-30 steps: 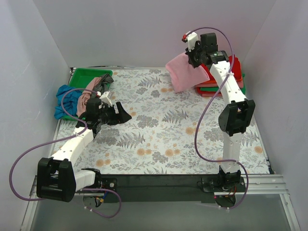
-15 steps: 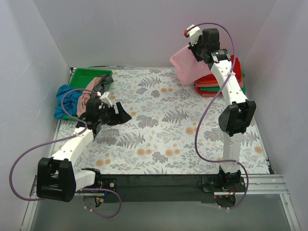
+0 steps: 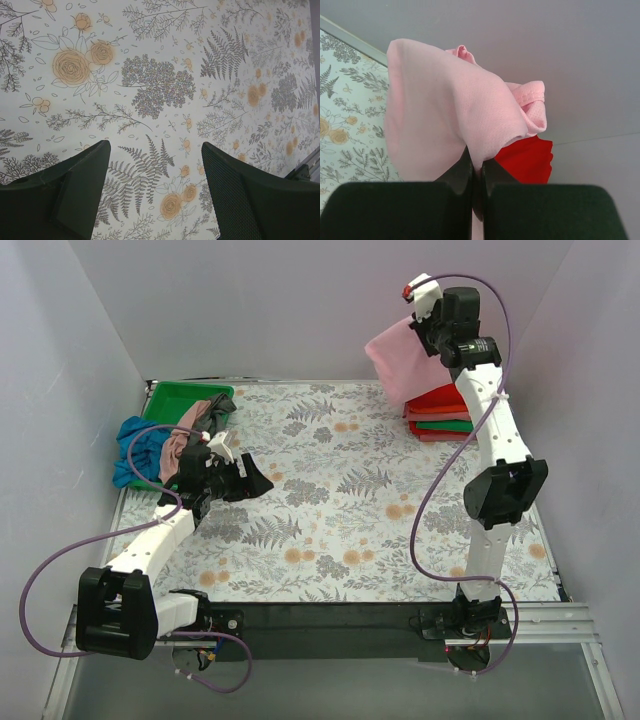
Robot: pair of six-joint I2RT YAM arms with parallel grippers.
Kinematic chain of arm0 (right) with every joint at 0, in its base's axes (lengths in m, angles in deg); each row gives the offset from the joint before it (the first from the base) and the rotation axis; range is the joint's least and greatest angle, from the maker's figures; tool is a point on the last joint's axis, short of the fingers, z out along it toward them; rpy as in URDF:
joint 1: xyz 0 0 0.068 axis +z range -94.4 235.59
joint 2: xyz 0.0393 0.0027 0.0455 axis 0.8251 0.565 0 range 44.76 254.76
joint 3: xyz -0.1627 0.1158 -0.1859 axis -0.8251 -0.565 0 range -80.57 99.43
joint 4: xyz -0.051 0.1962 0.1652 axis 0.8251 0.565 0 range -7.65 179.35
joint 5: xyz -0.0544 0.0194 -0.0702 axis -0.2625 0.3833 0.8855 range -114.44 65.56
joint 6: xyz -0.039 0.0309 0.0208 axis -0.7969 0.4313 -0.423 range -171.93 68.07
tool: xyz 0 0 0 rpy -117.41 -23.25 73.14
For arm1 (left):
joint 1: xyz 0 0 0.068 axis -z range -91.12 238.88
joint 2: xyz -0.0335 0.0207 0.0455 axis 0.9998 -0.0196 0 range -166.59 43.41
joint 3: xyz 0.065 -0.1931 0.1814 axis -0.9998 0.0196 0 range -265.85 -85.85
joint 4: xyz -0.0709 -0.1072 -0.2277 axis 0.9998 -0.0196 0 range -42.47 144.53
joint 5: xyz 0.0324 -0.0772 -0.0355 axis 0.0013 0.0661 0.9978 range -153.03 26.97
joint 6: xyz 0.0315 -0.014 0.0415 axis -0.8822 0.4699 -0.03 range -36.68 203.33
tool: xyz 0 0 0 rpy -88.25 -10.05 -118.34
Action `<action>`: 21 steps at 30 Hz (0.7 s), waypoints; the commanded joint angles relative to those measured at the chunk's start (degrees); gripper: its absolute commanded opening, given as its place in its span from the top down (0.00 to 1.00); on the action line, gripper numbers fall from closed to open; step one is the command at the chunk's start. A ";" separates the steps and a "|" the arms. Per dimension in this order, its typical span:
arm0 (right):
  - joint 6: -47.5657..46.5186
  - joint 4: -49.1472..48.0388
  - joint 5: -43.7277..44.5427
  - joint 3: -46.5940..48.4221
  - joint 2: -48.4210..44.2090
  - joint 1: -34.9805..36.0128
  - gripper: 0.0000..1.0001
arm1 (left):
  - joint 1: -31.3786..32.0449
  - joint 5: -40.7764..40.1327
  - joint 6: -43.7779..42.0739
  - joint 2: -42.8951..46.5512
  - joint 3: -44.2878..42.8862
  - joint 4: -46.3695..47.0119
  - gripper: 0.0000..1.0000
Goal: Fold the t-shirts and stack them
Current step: Neatly place the folded tshirt to the corner
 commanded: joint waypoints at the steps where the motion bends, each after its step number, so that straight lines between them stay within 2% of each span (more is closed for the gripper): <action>1: -0.43 -4.46 0.88 2.71 -4.20 -0.61 0.99 | 0.10 -0.31 -1.04 0.77 0.29 0.67 0.27; 21: -0.96 -5.77 0.80 -1.24 -5.44 -6.84 0.99 | 0.10 -0.66 -1.30 0.77 0.47 0.58 0.27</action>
